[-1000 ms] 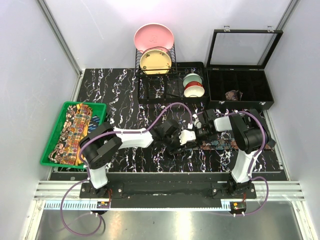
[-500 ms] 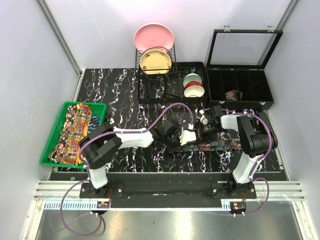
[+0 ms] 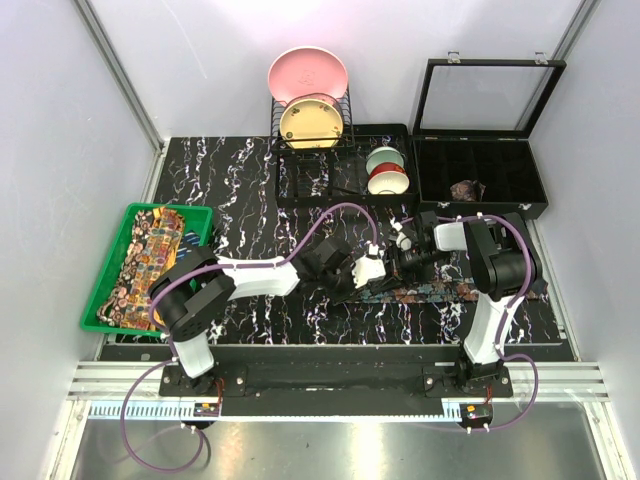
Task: Roll the ties
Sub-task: Roll the tie at the center of the board.
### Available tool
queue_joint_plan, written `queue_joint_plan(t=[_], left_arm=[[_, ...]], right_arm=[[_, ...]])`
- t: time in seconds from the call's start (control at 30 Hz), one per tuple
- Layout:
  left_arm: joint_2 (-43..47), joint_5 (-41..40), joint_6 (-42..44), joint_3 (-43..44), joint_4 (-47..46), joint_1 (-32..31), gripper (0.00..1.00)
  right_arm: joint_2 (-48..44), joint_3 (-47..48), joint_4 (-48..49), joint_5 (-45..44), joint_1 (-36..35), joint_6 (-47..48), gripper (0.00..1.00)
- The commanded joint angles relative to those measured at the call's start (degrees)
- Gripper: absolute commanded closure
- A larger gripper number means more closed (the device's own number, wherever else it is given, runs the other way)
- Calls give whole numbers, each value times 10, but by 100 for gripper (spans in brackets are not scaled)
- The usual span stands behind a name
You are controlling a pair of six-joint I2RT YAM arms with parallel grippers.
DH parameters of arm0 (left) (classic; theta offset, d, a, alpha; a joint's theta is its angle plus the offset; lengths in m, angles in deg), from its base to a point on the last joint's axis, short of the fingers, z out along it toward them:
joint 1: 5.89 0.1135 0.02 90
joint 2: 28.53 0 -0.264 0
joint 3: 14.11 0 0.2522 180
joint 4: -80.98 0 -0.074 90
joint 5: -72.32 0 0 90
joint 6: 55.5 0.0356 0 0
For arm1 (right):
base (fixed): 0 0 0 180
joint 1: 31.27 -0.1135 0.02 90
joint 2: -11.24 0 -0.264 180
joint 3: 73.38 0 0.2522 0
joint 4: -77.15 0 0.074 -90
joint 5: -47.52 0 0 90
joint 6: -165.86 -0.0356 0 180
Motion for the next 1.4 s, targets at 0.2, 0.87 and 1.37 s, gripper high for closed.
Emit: queue_joint_plan(t=[0.2,0.87,1.37], left_arm=[[-14,-3,19,7,34,2,85],[-10,-9,11,-10,23,1,82],[29,-5,-11,-16,2,1,46]], right_arm=[[-42,-8,-4,41,-3,-21,71],[-46,-51,180,94,-75,-129,57],[-29,-41,105,6,-66,-73,100]])
